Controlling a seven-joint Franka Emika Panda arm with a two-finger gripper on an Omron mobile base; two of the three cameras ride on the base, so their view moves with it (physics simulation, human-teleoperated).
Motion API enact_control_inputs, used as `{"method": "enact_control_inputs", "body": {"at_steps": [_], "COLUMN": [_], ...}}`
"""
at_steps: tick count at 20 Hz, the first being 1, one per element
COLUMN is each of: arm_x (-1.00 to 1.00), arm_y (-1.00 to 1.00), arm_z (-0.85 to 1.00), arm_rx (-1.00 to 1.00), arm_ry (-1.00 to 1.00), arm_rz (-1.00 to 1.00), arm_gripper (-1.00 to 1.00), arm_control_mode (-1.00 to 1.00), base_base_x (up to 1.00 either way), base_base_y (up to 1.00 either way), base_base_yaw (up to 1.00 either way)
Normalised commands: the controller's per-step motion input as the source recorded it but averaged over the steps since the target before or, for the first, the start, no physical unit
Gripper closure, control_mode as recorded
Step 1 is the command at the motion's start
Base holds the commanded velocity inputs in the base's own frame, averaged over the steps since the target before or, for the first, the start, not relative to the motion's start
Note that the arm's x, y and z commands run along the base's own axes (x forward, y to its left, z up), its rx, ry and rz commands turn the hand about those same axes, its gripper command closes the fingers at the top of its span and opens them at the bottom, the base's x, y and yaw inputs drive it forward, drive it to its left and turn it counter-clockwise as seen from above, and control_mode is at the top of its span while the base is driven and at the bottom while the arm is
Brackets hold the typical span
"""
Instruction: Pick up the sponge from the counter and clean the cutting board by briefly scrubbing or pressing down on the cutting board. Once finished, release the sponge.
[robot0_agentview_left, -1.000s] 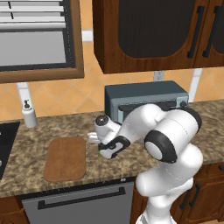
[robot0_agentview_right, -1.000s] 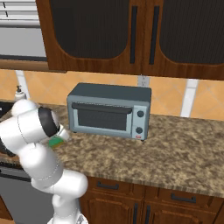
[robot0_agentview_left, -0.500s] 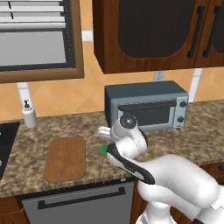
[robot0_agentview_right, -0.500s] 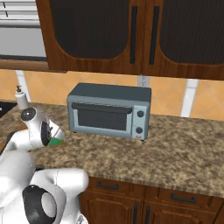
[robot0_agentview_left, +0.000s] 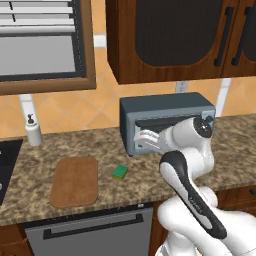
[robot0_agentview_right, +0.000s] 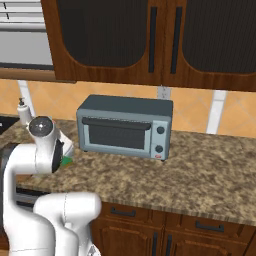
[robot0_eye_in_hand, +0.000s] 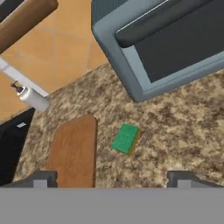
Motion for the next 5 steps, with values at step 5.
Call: {"method": "enact_control_inputs", "body": {"at_steps": [5], "arm_x": [-0.62], "arm_y": [-0.67], "arm_z": [1.0], "arm_rx": [0.21], "arm_ry": [0.0], "arm_rz": [0.05], "arm_gripper": [-1.0], "arm_control_mode": [-1.0], "base_base_x": [0.0], "base_base_y": [0.0], "base_base_yaw": [0.0]}}
